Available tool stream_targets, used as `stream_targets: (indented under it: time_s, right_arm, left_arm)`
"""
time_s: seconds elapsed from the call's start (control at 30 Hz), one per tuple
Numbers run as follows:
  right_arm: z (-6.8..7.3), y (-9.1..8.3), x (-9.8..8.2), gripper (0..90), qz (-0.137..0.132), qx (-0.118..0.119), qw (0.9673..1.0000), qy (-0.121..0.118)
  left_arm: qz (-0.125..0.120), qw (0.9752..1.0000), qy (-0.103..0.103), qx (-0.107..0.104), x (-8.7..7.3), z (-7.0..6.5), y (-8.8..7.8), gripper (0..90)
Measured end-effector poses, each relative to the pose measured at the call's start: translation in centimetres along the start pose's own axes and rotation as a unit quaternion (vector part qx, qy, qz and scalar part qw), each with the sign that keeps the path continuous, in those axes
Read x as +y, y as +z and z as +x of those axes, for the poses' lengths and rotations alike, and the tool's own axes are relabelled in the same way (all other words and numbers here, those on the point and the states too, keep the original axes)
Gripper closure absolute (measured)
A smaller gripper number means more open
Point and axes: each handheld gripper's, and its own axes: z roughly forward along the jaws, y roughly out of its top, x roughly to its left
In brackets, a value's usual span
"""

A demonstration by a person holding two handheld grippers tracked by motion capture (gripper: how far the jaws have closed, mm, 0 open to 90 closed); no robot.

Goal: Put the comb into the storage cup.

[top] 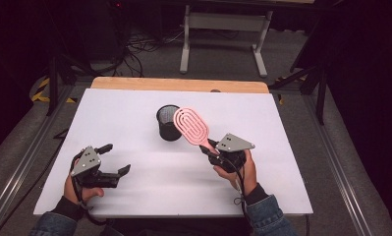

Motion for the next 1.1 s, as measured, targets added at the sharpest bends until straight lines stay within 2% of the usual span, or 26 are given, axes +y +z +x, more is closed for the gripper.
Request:
stream_targets:
  time_s: [0.2,0.27,0.3,0.33,0.43,0.47,0.5,0.6,0.73,0.83,0.9,0.93,1.0,1.03,1.07,1.1]
  right_arm:
    - [0.1,0.0,0.0,69.8,-0.013,-0.008,0.9999,0.004]
    - [0.2,0.0,-0.1,69.8,-0.02,-0.009,0.9997,0.01]
    - [0.2,0.1,-0.1,69.8,-0.022,-0.009,0.9997,0.01]
    - [0.3,0.1,-0.1,69.8,-0.023,-0.009,0.9996,0.011]
    - [0.5,0.2,0.0,69.8,-0.025,-0.007,0.9996,0.01]
    - [0.8,0.3,0.0,69.8,-0.027,-0.006,0.9996,0.009]
    - [0.8,0.3,0.0,69.8,-0.027,-0.006,0.9996,0.009]
    - [1.4,0.5,0.1,69.8,-0.029,-0.003,0.9996,0.003]
    - [2.2,0.8,0.2,69.8,-0.029,0.001,0.9995,-0.008]
    - [2.7,1.1,0.2,69.8,-0.031,0.007,0.9995,-0.01]
    - [3.0,1.3,0.1,69.8,-0.03,0.011,0.9994,-0.011]
    - [3.1,1.4,0.2,69.8,-0.03,0.012,0.9994,-0.012]
    - [3.3,1.5,0.1,69.8,-0.031,0.014,0.9993,-0.013]
    - [3.4,1.5,0.1,69.8,-0.032,0.015,0.9993,-0.015]
    - [3.5,1.6,0.1,69.8,-0.032,0.017,0.9992,-0.015]
    - [3.6,1.6,0.1,69.8,-0.033,0.016,0.9992,-0.016]
  left_arm:
    - [-0.004,0.9997,0.002,-0.024,1.1,-0.5,1.4,7.2]
    - [-0.018,0.9989,-0.011,-0.041,1.9,-0.8,2.1,7.4]
    - [-0.018,0.9989,-0.011,-0.041,1.9,-0.8,2.1,7.8]
    - [-0.033,0.9975,-0.026,-0.057,2.6,-1.1,2.3,8.2]
    - [-0.044,0.9968,-0.026,-0.062,3.4,-1.6,2.6,8.4]
    - [-0.05,0.9952,-0.036,-0.076,3.9,-1.9,2.9,8.9]
    - [-0.05,0.9952,-0.036,-0.076,3.9,-1.9,2.9,9.0]
    - [-0.055,0.9918,-0.06,-0.099,4.8,-2.6,4.0,9.9]
    - [-0.054,0.9898,-0.067,-0.113,5.8,-3.4,5.2,10.5]
    - [-0.047,0.9883,-0.076,-0.124,6.5,-3.9,6.3,13.1]
    - [-0.042,0.9881,-0.077,-0.126,6.9,-4.3,7.0,14.9]
    - [-0.042,0.9868,-0.081,-0.134,7.1,-4.5,7.4,15.0]
    - [-0.04,0.9861,-0.085,-0.137,7.4,-4.8,8.0,15.0]
    - [-0.041,0.9849,-0.09,-0.142,7.5,-4.9,8.3,15.2]
    - [-0.045,0.9818,-0.1,-0.156,7.6,-5.0,8.6,17.9]
    - [-0.043,0.9816,-0.101,-0.156,7.7,-5.0,8.9,21.2]
